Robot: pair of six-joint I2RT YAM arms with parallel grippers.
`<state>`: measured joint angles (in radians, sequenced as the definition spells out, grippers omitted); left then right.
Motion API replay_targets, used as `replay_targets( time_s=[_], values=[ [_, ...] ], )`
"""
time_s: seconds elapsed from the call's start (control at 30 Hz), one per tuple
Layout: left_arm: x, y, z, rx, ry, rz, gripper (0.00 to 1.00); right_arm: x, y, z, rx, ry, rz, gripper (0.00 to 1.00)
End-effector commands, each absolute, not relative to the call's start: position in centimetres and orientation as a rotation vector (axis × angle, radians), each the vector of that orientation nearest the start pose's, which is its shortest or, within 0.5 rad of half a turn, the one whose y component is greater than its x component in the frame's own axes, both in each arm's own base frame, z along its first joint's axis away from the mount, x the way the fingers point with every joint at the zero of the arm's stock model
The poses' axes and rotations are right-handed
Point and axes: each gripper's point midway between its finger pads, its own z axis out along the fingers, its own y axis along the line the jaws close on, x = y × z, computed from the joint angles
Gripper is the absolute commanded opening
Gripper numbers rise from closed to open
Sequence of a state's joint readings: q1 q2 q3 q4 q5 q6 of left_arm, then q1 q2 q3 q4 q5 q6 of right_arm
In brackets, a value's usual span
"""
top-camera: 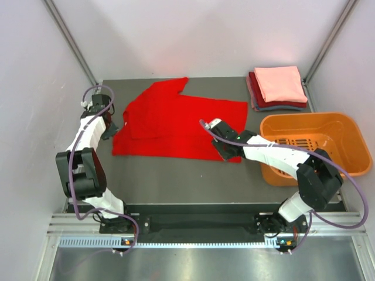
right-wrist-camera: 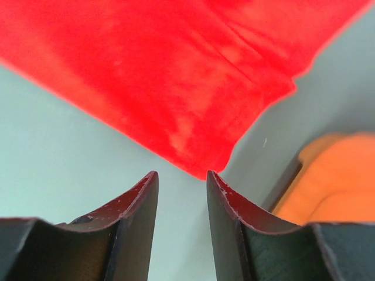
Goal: Fold and stack the t-shirts
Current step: Fold the tshirt
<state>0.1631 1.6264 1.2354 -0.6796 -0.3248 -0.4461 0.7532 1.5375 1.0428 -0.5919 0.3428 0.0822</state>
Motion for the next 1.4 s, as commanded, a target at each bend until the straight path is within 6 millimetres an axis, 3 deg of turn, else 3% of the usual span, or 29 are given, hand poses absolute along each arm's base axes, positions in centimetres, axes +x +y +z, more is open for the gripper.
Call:
replay_targets(
  time_s=[0.0, 0.1, 0.23, 0.4, 0.7, 0.83, 0.97, 1.03, 1.1, 1.2, 1.37],
  values=[
    [37.4, 7.7, 13.8, -0.846, 2.355, 0.111, 0.28, 27.3, 18.2, 7.5, -1.221, 2.348, -0.288, 0.4],
    [36.8, 6.6, 12.9, -0.839, 2.378, 0.039, 0.28, 25.9, 18.2, 5.8, -1.462, 2.307, -0.254, 0.4],
    [36.1, 6.3, 11.2, -0.837, 2.411, 0.035, 0.28, 25.9, 18.5, 5.1, -1.598, 2.187, -0.214, 0.4],
    [35.6, 6.2, 10.3, -0.837, 2.43, 0.038, 0.28, 26.8, 18.5, 4.5, -1.635, 2.138, -0.229, 0.4],
    [34.8, 7.1, 8.2, -0.897, 2.455, 0.107, 0.28, 27.9, 16.8, 2.0, -1.671, 2.19, -0.262, 0.38],
    [33.9, 7.6, 7.3, -0.916, 2.47, 0.161, 0.28, 29.0, 15.4, 1.3, -1.66, 2.213, -0.367, 0.35],
    [33.8, 8.1, 7.5, -0.922, 2.46, 0.19, 0.28, 29.1, 15.5, 1.6, -1.649, 2.208, -0.349, 0.29],
    [33.4, 8.4, 7.5, -0.934, 2.458, 0.216, 0.27, 29.2, 15.4, 1.8, -1.654, 2.202, -0.368, 0.16],
    [32.4, 9.9, 7.7, -1.012, 2.413, 0.343, 0.28, 29.1, 15.3, 2.0, -1.654, 2.206, -0.375, 0.09],
    [31.3, 10.9, 8.5, -1.059, 2.345, 0.399, 0.3, 28.4, 15.9, 3.0, -1.655, 2.21, -0.319, 0.0],
    [31.0, 11.0, 8.6, -1.077, 2.329, 0.334, 0.33, 25.4, 17.5, 4.8, -1.679, 2.213, -0.229, 0.0]
  ],
)
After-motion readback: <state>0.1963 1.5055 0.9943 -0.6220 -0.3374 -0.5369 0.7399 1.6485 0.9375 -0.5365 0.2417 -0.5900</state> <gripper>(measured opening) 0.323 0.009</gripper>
